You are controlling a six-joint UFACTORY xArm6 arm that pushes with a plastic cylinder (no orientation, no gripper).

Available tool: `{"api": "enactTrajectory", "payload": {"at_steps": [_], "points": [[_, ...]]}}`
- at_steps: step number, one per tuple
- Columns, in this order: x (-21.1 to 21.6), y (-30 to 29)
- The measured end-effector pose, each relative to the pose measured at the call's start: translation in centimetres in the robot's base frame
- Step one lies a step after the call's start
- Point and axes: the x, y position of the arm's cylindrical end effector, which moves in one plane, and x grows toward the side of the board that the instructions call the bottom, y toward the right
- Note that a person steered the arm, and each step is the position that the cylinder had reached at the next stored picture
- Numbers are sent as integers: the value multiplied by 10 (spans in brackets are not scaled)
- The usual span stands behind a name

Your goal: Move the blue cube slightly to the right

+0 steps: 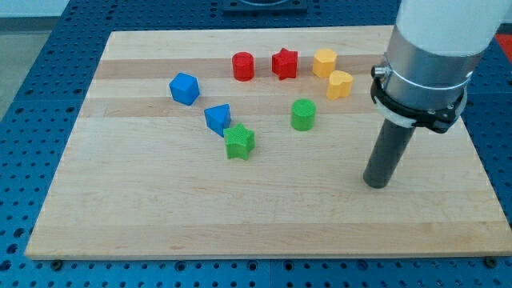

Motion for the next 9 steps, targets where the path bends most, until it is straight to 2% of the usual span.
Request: {"api": "enactTrajectory", "payload": {"at_steps": [2,4,5,7,9], "points": [[-5,-3],[-124,-62],[-179,-62],[-184,-62],[-167,-64]]}}
